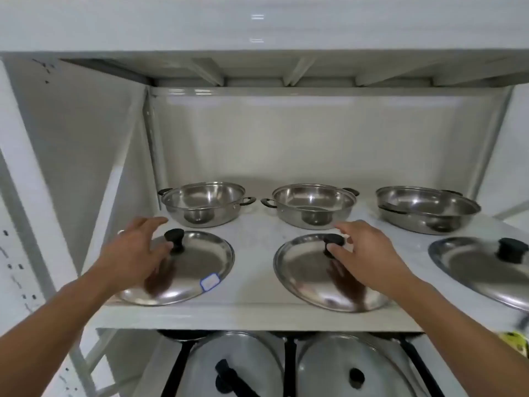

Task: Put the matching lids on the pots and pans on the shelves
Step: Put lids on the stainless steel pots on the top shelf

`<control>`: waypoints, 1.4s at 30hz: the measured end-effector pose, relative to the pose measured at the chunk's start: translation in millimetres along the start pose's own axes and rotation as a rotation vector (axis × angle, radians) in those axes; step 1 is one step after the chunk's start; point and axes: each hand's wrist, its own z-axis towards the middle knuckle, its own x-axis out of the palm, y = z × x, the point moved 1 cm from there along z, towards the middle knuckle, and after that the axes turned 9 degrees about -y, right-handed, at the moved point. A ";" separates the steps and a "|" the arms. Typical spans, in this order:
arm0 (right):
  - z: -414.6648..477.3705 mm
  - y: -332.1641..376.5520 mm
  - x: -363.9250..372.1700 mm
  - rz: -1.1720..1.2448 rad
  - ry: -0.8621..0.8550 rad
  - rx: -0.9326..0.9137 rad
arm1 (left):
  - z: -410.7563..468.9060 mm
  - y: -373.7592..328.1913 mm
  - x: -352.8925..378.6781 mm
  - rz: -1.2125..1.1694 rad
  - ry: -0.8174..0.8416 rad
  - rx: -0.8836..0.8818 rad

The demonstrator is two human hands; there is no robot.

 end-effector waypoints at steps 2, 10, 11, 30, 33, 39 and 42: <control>12.5 -0.7 13.2 -0.062 0.058 -0.005 | 11.3 1.5 8.6 -0.030 0.054 -0.004; 25.1 0.7 21.9 -0.125 0.099 0.030 | 34.1 9.8 23.5 0.042 0.020 0.197; 25.0 1.8 20.9 -0.105 0.102 0.033 | 35.1 9.3 23.3 0.047 0.017 0.218; 234.1 7.9 -9.3 0.045 -0.052 0.225 | 244.1 -27.7 -9.1 -0.070 -0.015 0.114; 254.0 0.5 23.3 0.032 -0.033 0.237 | 269.1 -26.6 25.0 0.005 0.011 0.079; 268.1 -14.6 72.7 0.017 0.004 0.268 | 280.9 -25.2 75.8 0.017 0.042 0.072; 269.5 -24.3 83.9 0.010 0.014 0.274 | 282.6 -22.2 91.6 0.035 0.045 0.091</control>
